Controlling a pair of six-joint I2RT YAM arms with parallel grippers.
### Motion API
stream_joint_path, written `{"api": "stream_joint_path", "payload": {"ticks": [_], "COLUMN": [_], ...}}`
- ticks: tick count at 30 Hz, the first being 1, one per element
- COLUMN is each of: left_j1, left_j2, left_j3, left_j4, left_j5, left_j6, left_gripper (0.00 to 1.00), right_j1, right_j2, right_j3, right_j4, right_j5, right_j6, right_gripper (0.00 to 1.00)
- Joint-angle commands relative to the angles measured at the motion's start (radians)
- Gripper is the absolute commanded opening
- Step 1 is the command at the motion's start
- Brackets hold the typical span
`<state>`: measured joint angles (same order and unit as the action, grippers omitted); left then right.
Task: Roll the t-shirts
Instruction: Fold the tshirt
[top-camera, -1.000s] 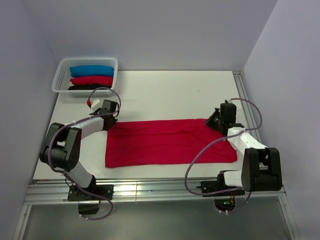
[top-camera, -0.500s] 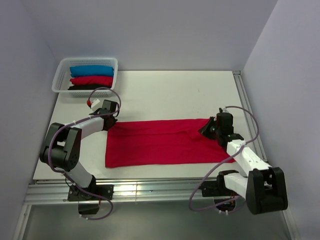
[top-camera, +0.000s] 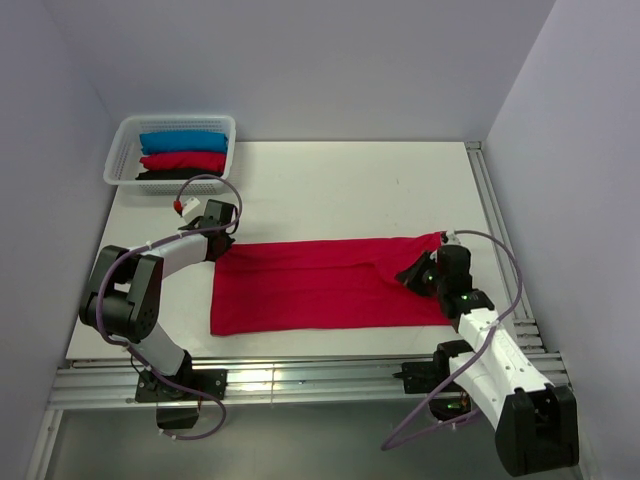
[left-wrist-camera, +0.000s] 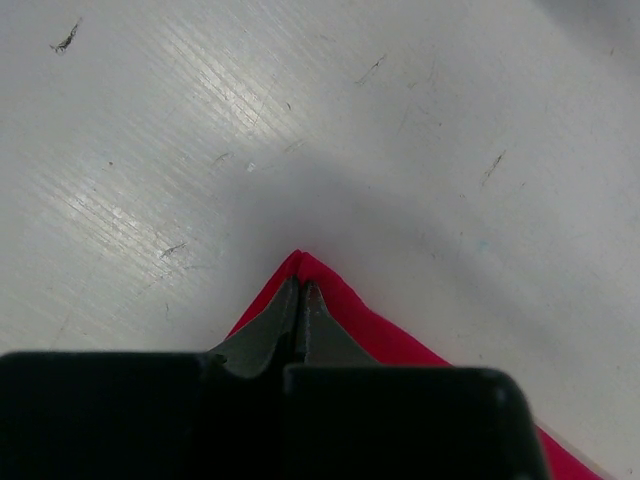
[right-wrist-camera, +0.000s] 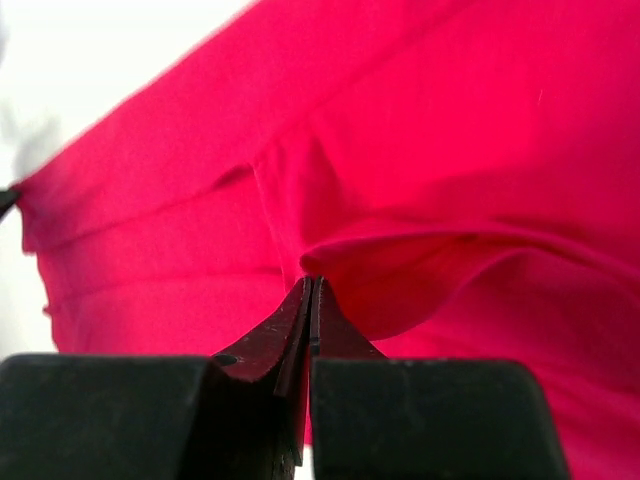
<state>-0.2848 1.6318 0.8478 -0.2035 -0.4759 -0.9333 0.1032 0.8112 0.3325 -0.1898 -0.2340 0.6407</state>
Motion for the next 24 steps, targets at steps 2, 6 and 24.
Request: {"api": "stream_joint_path", "payload": {"ticks": [2, 6, 24], "left_j1": [0.007, 0.007, 0.007], "left_j2": [-0.027, -0.03, -0.033], "left_j3": [0.028, 0.03, 0.031], "left_j4": [-0.002, -0.004, -0.013], "left_j5": [-0.023, -0.024, -0.03], "left_j6": [-0.007, -0.004, -0.004], "left_gripper": [0.0, 0.0, 0.01], "right_j1": [0.023, 0.046, 0.067], "right_j2": [-0.043, -0.087, -0.245], "right_j3": [-0.038, -0.059, 0.031], "right_j4": [-0.017, -0.03, -0.235], "right_j5": [-0.059, -0.086, -0.059], "right_j6": [0.043, 0.082, 0.111], "right_gripper": [0.01, 0.01, 0.33]}}
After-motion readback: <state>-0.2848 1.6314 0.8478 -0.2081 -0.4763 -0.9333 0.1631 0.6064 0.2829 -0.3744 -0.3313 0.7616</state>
